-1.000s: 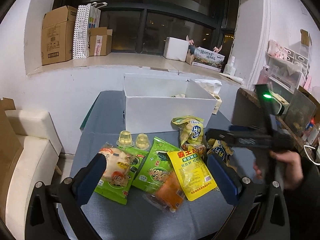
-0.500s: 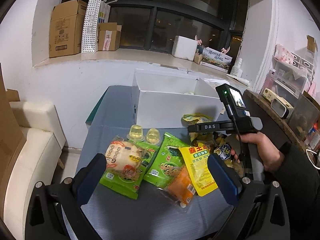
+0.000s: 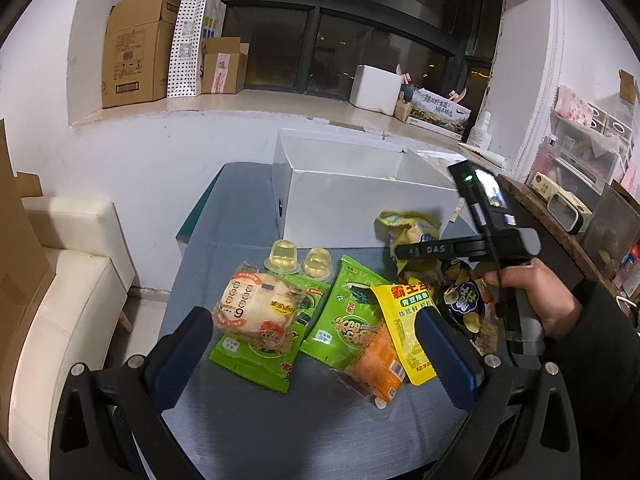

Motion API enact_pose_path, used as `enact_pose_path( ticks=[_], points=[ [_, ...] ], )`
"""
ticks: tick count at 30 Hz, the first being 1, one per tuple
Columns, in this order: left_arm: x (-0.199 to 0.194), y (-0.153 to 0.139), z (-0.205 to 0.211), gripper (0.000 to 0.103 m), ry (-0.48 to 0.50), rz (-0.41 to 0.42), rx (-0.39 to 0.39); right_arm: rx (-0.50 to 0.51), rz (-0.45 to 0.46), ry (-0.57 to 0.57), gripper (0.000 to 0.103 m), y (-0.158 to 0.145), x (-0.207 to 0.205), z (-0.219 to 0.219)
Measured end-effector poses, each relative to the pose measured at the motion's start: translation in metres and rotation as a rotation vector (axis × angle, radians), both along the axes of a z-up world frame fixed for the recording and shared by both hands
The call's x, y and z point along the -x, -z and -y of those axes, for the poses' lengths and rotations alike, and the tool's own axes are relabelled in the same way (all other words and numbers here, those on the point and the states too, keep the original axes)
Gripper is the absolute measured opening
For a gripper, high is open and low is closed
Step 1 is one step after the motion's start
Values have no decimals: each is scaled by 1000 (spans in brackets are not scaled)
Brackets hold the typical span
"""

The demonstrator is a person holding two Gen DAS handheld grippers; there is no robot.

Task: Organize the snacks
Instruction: 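Grasp the yellow potato-stick bag with the right gripper, then carry the potato-stick bag to the box while left gripper carries a bread pack there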

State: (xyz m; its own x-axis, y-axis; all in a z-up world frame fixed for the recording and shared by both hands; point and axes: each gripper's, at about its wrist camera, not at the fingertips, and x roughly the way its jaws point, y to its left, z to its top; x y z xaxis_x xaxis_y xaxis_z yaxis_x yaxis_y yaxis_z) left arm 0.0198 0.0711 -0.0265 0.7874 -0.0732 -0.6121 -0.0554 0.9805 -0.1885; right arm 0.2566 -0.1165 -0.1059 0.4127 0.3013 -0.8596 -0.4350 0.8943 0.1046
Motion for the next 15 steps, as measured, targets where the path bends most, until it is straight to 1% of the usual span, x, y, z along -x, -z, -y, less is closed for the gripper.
enact_pose_path(
  ticks=[1, 2, 6, 10, 11, 12, 15],
  points=[
    [-1, 1, 0, 103, 7, -3, -3, -15, 11, 0, 61, -4, 2, 3],
    [-3, 3, 0, 103, 14, -7, -8, -42, 35, 0, 61, -11, 7, 7],
    [-15, 16, -6, 103, 52, -47, -32, -99, 139, 4, 61, -40, 27, 21],
    [-32, 33, -17, 103, 91, -95, -35, -156, 268, 7, 61, -86, 46, 41],
    [-38, 39, -22, 103, 92, -114, -30, -168, 283, 6, 61, -92, 49, 44],
    [-41, 43, -24, 103, 95, -128, -27, -192, 308, 1, 61, -106, 57, 46],
    [-56, 56, -32, 103, 108, -166, -18, -231, 345, -17, 61, -124, 76, 56]
  ],
)
